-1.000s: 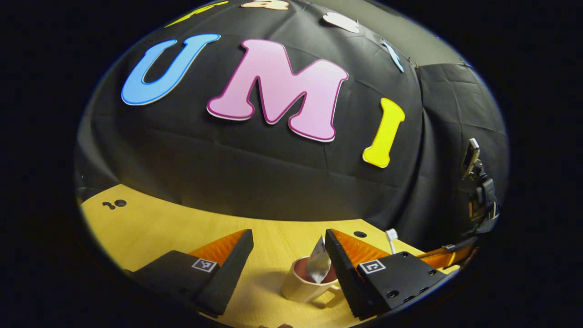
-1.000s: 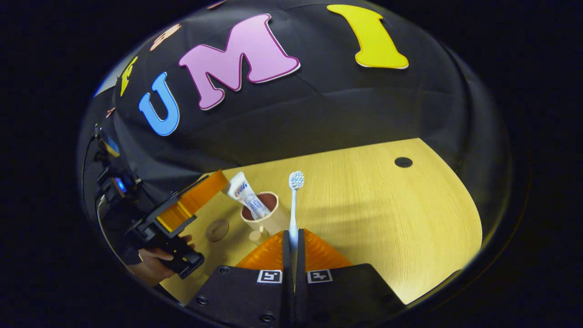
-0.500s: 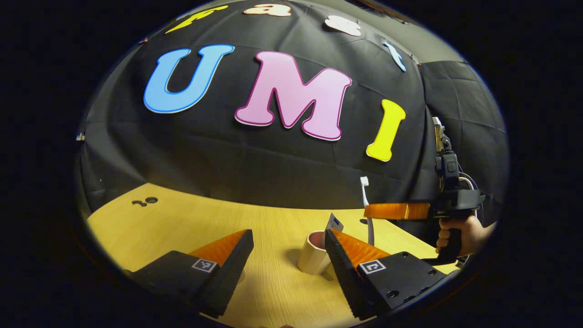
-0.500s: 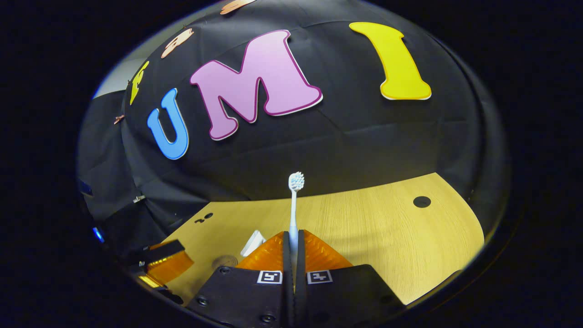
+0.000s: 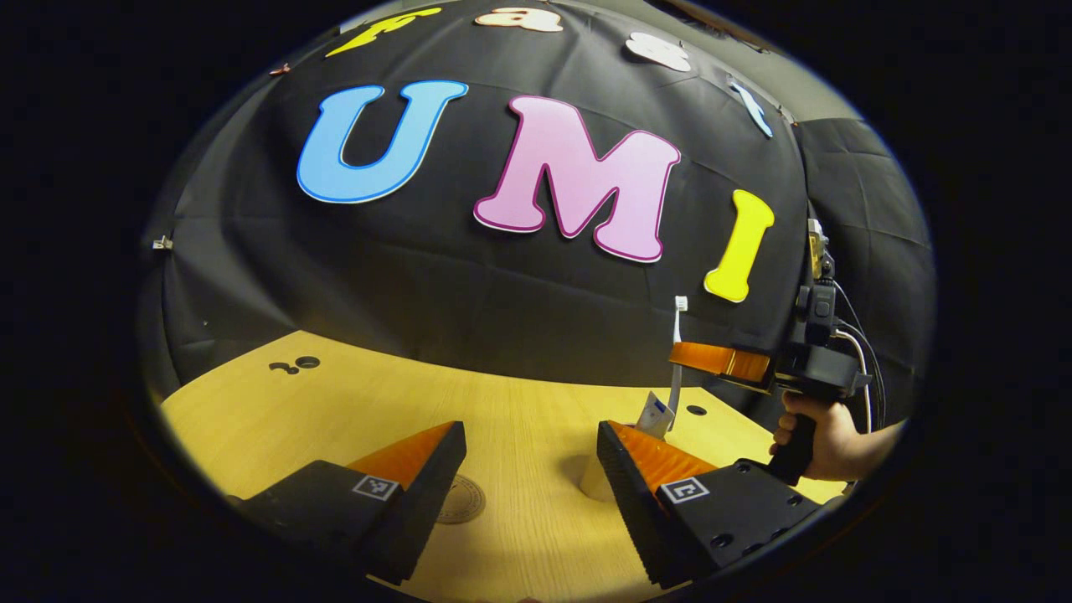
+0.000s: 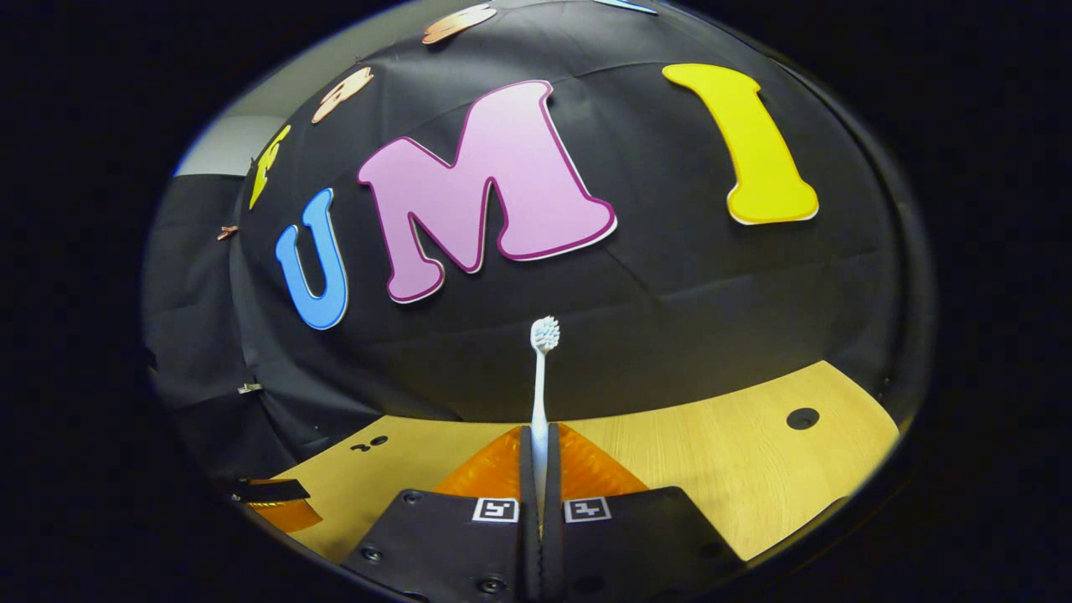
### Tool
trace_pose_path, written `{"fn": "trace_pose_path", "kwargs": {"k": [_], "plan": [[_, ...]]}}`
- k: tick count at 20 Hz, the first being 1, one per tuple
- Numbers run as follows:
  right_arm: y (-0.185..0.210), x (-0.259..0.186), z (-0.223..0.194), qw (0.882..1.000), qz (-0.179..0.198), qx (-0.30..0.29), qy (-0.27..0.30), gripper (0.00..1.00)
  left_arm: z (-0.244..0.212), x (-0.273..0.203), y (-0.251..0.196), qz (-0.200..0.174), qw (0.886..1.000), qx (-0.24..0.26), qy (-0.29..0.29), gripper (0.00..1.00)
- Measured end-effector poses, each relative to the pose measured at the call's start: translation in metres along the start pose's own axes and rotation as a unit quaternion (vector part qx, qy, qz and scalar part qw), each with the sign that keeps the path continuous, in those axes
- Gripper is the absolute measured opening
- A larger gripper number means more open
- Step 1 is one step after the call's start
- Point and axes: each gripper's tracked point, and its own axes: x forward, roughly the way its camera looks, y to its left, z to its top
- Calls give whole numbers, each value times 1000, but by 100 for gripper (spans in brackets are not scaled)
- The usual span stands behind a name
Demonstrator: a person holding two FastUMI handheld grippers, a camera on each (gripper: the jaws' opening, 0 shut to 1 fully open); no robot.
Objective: Put the toothbrush and toothpaste on the desktop into the cup, then pick up the cup and place it on the coaster on the desktop.
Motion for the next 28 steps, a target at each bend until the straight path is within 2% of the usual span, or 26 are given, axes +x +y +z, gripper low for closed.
{"fn": "trace_pose_path", "kwargs": {"k": [4, 6, 8, 9, 10, 12, 13, 16, 20, 22, 25, 26, 27, 28], "plan": [[-4, 2, -25, 1000, -7, -14, 12, 5, -3, -3, 4, 8, 1000, 13, 1, 97], [-13, -2, -34, 999, -23, -20, 10, 6, -6, -5, 5, 9, 1000, 18, 3, 98], [-8, -9, -41, 1000, -16, -16, 9, 7, -10, -5, 6, 10, 1000, 21, 7, 98], [-6, -14, -48, 1000, -13, -16, 13, 4, -13, -6, 7, 12, 1000, 21, 10, 97], [-2, -18, -53, 1000, -5, -18, 20, 12, -16, -7, 6, 13, 1000, 21, 13, 97], [6, -29, -67, 999, 11, -28, 36, 19, -19, -8, 3, 12, 1000, 19, 16, 98], [12, -37, -70, 998, 21, -33, 40, 30, -19, -9, 1, 11, 1000, 20, 16, 98], [22, -53, -70, 997, 38, -54, 51, 79, -22, -11, -6, 5, 999, 28, 19, 98], [28, -62, -63, 994, 48, -64, 72, 85, -24, -20, -12, -2, 999, 34, 22, 97], [28, -62, -64, 993, 43, -64, 93, 95, -29, -25, -10, 2, 999, 38, 31, 97], [27, -65, -59, 990, 33, -80, 116, 98, -33, -37, -7, 10, 998, 33, 45, 98], [27, -65, -60, 988, 30, -85, 125, 90, -32, -42, -7, 14, 998, 28, 48, 98], [27, -65, -62, 986, 27, -88, 138, 98, -28, -47, -5, 18, 998, 25, 47, 98], [27, -66, -66, 984, 23, -87, 155, 98, -25, -52, -3, 22, 998, 25, 48, 98]]}}
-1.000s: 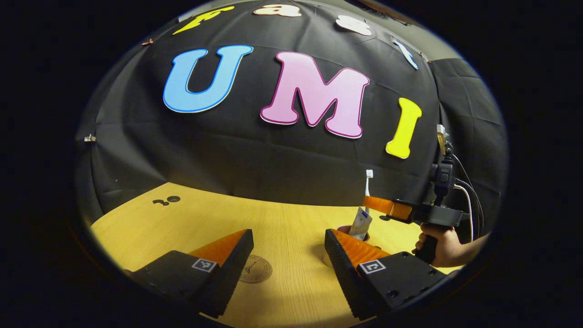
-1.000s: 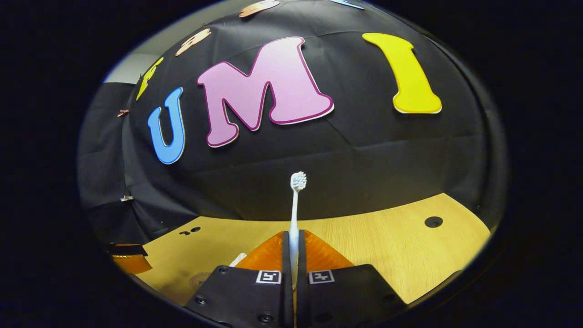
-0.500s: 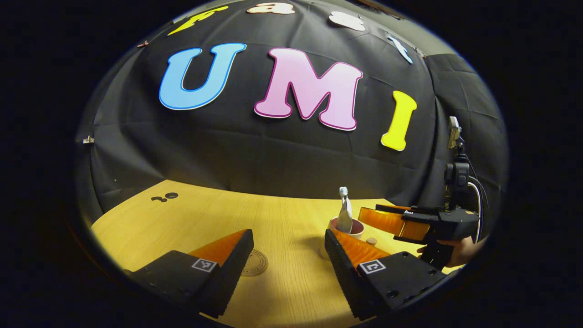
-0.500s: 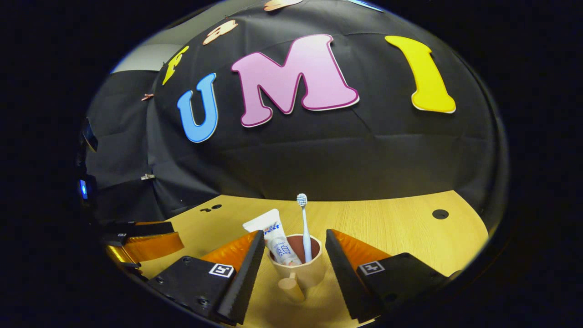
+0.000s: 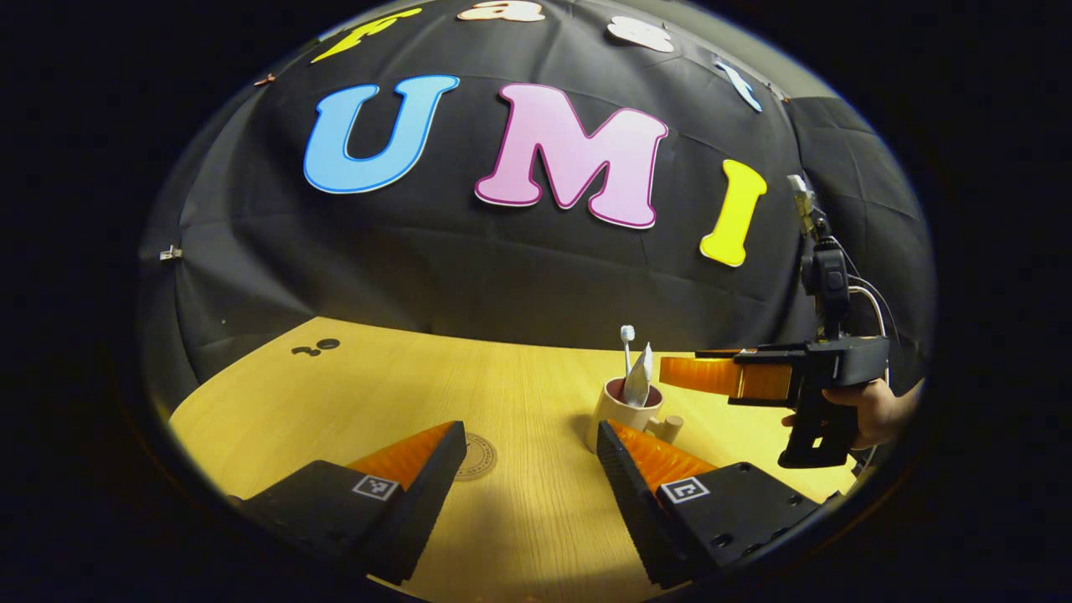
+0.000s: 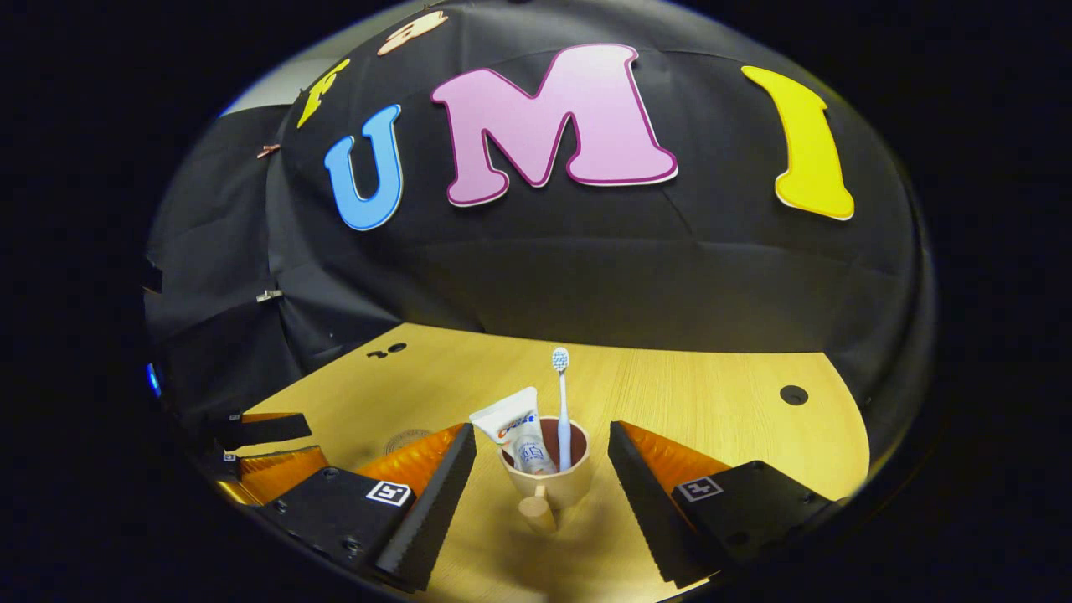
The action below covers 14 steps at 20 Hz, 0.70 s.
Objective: Put the toothbrush and toothpaste on the desktop into the cup, then pick up the cup and place it on the coaster on the desktop.
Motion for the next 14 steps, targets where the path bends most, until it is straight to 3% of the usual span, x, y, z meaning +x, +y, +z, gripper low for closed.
{"fn": "trace_pose_path", "kwargs": {"k": [3, 7, 14], "plan": [[7, 1, -13, 998, 2, 20, 57, 98, 7, -19, 13, 15, 1000, 7, 8, 98], [4, 8, -30, 991, -12, 5, 135, 98, 21, -39, 55, 69, 997, 15, 12, 98], [1, 13, -86, 952, -29, 33, 301, 98, 41, -71, 107, 103, 994, 33, 18, 98]]}}
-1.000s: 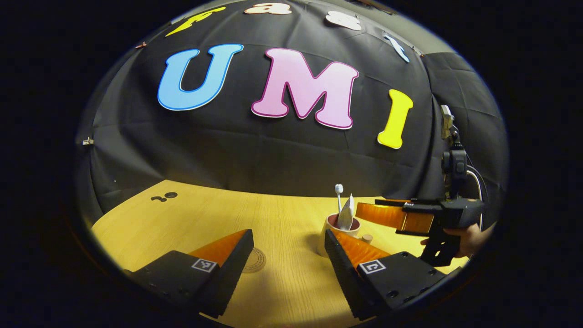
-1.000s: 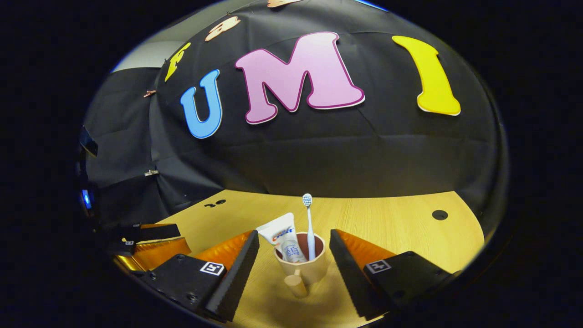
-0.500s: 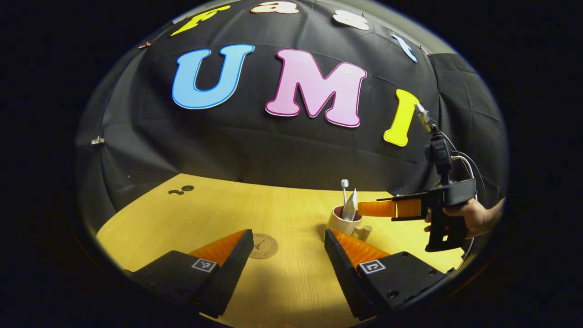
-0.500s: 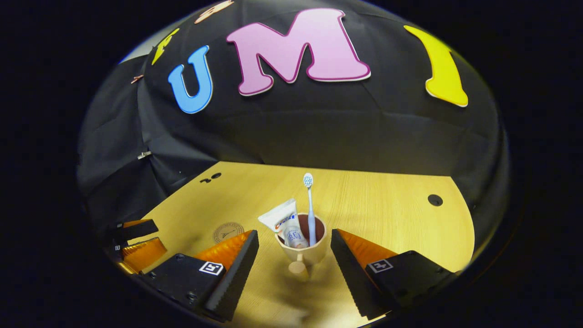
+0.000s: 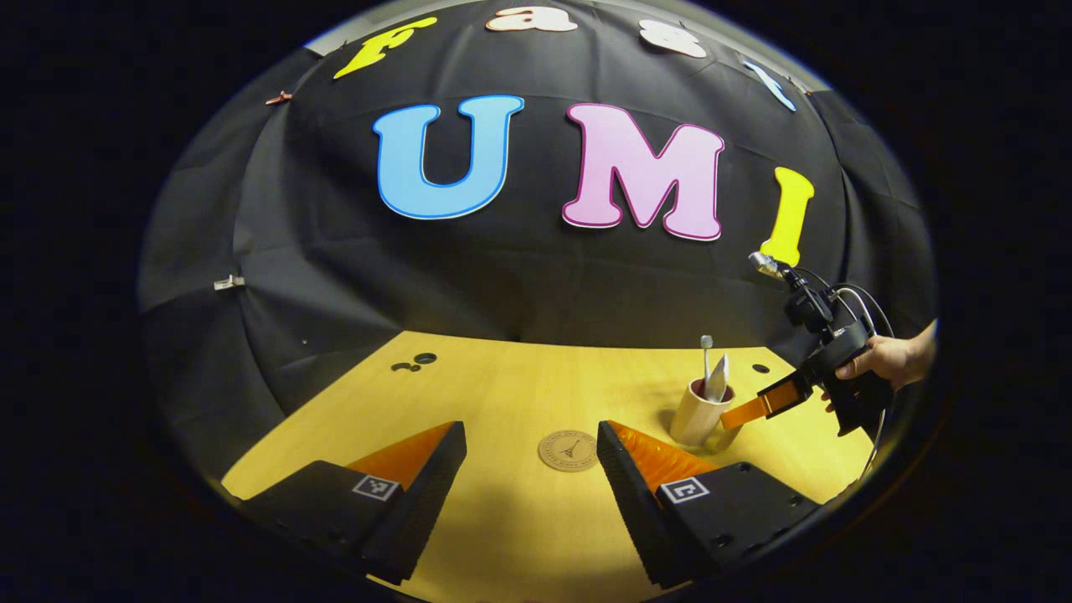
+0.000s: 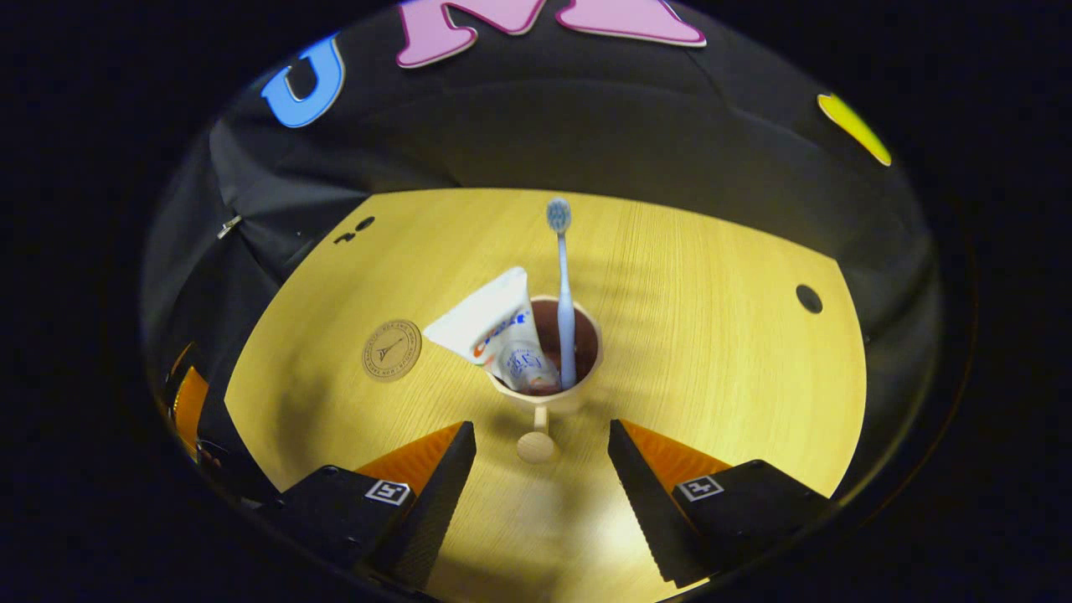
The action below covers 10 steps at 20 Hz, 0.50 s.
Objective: Put the toothbrush and toothpaste on the desktop into the cup, then pick up the cup and place it on the coaster on the desktop.
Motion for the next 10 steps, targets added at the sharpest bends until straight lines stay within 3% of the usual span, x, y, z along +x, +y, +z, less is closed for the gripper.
{"fn": "trace_pose_path", "kwargs": {"k": [4, 10], "plan": [[5, 16, 4, 999, -8, 6, 36, 98, -1, -14, 18, 2, 1000, 10, 12, 98], [1, 36, -11, 989, -49, -47, 132, 98, -22, -38, 35, -1, 999, 24, 49, 98]]}}
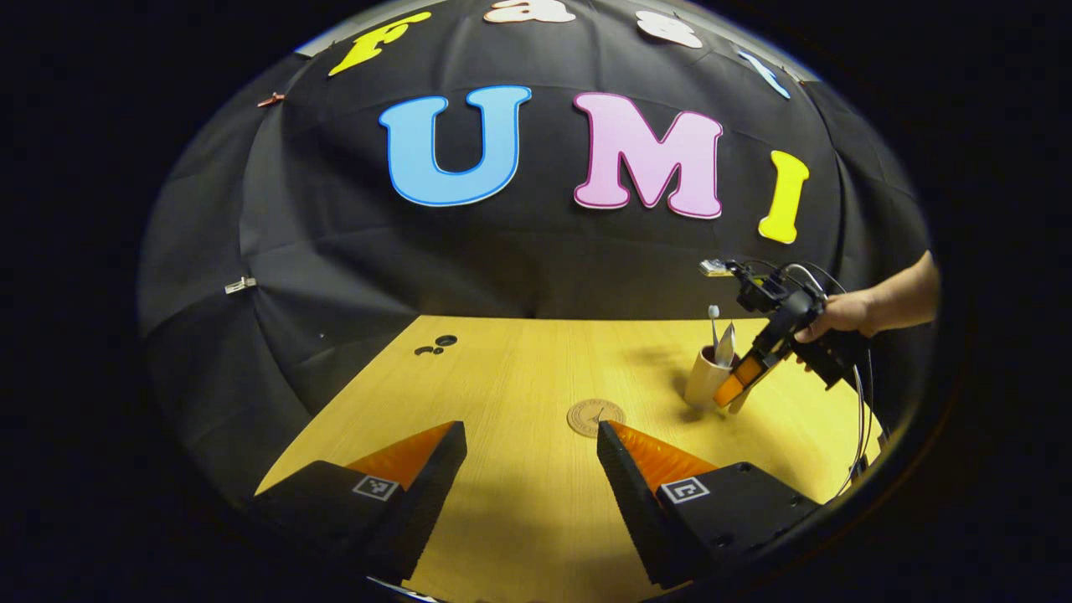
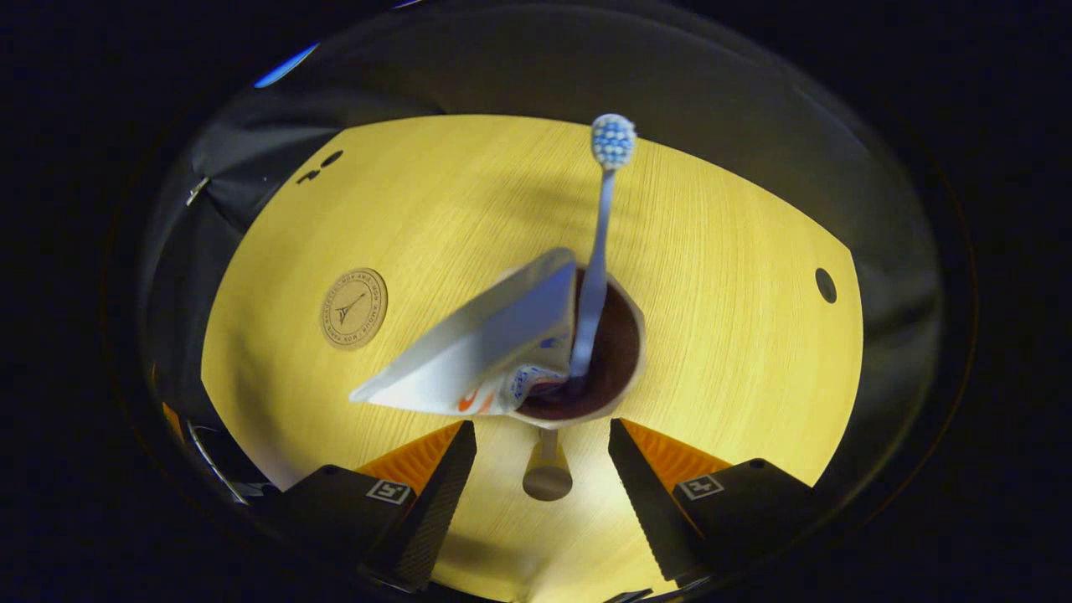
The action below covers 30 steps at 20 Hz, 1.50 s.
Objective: Put the toothbrush and toothpaste on the desktop into the cup, then pick up the cup and place it on the coaster on the desktop.
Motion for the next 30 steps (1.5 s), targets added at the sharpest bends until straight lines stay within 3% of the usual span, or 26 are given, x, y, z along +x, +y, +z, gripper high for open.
{"fn": "trace_pose_path", "kwargs": {"k": [5, 6, 9, 11, 14, 15, 16, 22, 24, 30], "plan": [[6, 12, 1, 999, 4, 25, 31, 99, -9, -10, 22, 6, 1000, 17, 19, 98], [6, 13, 1, 999, 2, 28, 34, 95, -11, -10, 26, 7, 1000, 17, 22, 98], [6, 18, -9, 998, -1, 29, 55, 51, -15, -12, 32, 7, 999, 14, 30, 98], [3, 19, -11, 998, -6, 24, 60, 54, -19, -10, 31, 4, 999, 14, 36, 98], [6, 21, -6, 997, -3, 49, 58, 35, -21, -9, 25, -7, 999, 21, 41, 98], [9, 21, -4, 997, 2, 56, 56, 40, -23, -8, 21, -12, 999, 25, 43, 98], [8, 24, -4, 997, -2, 57, 54, 27, -24, -8, 17, -17, 998, 30, 45, 98], [4, 22, -4, 998, -21, 37, 51, 34, -38, -6, -8, -49, 996, 51, 58, 97], [3, 19, -3, 998, -30, 23, 46, 27, -43, -5, -14, -56, 995, 53, 62, 97], [28, 10, 13, 999, -20, 11, 23, 27, -48, -5, -21, -65, 994, 61, 61, 97]]}}
